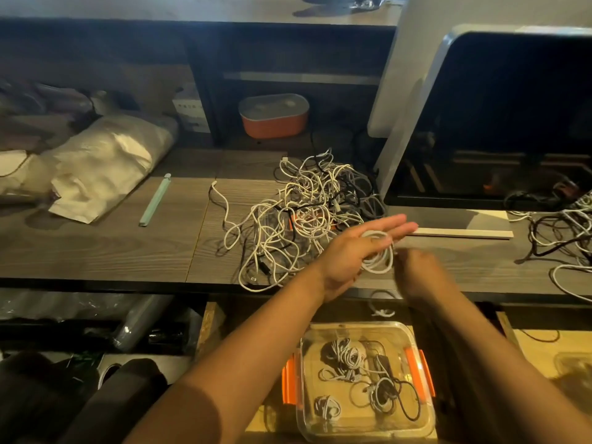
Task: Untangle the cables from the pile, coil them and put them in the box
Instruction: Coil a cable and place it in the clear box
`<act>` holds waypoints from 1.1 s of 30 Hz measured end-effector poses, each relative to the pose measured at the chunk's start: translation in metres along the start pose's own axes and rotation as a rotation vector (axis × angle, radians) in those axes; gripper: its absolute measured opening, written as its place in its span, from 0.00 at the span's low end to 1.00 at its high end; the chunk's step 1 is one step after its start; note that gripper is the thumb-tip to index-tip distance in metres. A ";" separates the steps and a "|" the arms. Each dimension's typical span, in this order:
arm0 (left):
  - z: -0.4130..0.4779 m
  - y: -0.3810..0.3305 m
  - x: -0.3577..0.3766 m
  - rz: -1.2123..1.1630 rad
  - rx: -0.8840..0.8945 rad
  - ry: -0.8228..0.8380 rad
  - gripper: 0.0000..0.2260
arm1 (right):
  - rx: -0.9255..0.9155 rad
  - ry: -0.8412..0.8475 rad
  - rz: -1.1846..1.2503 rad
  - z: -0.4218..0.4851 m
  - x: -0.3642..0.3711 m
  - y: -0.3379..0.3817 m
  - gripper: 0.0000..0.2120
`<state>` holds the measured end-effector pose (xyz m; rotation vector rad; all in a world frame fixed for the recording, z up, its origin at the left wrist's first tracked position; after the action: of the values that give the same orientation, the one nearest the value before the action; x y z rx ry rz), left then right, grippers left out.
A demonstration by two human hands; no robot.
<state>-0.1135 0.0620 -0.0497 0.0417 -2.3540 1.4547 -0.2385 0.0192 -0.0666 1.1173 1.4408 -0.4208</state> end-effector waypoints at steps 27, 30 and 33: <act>0.008 0.008 -0.032 -0.073 -0.132 -0.404 0.17 | -0.447 -0.091 0.217 -0.022 -0.011 0.060 0.11; -0.003 0.013 -0.021 -0.032 -0.219 -0.254 0.25 | -0.392 -0.142 0.449 -0.016 -0.022 0.042 0.03; -0.009 0.015 -0.011 -0.019 -0.307 -0.152 0.28 | -0.406 -0.162 0.554 -0.013 -0.018 0.028 0.06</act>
<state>-0.1034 0.0751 -0.0624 0.0964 -2.6665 1.1015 -0.2257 0.0358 -0.0372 1.0639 0.9615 0.1669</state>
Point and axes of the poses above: each hand's wrist, its own z-axis towards the middle knuckle, its own x-axis out of the palm, y = z × x, the point moved 2 cm from there along z, towards the middle knuckle, and after that the axes turned 15 degrees about -x, right-handed, at the moved point
